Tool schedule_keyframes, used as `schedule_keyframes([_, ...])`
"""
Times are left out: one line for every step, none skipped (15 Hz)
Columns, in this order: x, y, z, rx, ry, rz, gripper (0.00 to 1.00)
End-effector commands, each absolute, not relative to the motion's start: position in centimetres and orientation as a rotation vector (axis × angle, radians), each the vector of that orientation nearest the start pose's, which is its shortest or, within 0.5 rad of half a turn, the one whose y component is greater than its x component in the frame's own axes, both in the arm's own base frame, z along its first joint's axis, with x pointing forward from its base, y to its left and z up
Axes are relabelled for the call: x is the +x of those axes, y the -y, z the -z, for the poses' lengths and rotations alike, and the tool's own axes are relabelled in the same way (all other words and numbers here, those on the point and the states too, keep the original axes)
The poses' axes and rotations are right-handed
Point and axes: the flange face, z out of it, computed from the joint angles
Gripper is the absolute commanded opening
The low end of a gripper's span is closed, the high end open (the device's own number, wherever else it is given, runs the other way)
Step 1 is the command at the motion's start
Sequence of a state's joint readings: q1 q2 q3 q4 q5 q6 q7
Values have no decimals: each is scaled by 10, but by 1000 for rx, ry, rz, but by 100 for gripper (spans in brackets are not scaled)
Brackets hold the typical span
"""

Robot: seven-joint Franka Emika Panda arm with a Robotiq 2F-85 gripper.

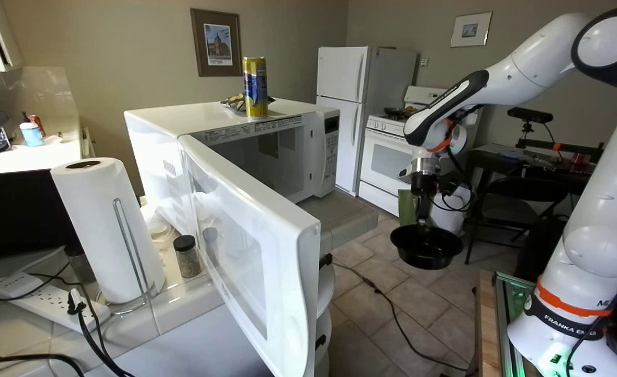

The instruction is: Put the black bowl in the microwave.

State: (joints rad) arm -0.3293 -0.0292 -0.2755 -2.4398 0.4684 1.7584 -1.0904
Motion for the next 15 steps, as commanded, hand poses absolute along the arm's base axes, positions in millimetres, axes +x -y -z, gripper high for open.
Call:
schedule_keyframes([349,160,-326,-2360,235,-19,2])
schedule_keyframes([354,154,-336,-2347,204,14,2])
schedule_keyframes([361,148,-346,-2333,145,57,2])
schedule_keyframes([367,143,-355,-2316,96,100,2])
schedule_keyframes([375,140,-365,-2303,43,141,2])
schedule_keyframes([382,137,-374,-2294,-11,182,2])
schedule_keyframes([390,133,-383,-2287,-71,223,2])
schedule_keyframes([397,130,-389,-2283,-127,268,2])
schedule_keyframes([408,125,-394,-2293,-188,310,2])
schedule_keyframes([418,121,-396,-2296,-250,352,2])
schedule_keyframes([428,116,-397,-2306,-308,401,2])
schedule_keyframes([439,109,-397,-2316,-371,444,2])
schedule_keyframes([450,100,-396,-2319,-441,480,2])
schedule_keyframes([459,90,-394,-2330,-507,509,2])
schedule_keyframes([468,78,-393,-2334,-559,532,2])
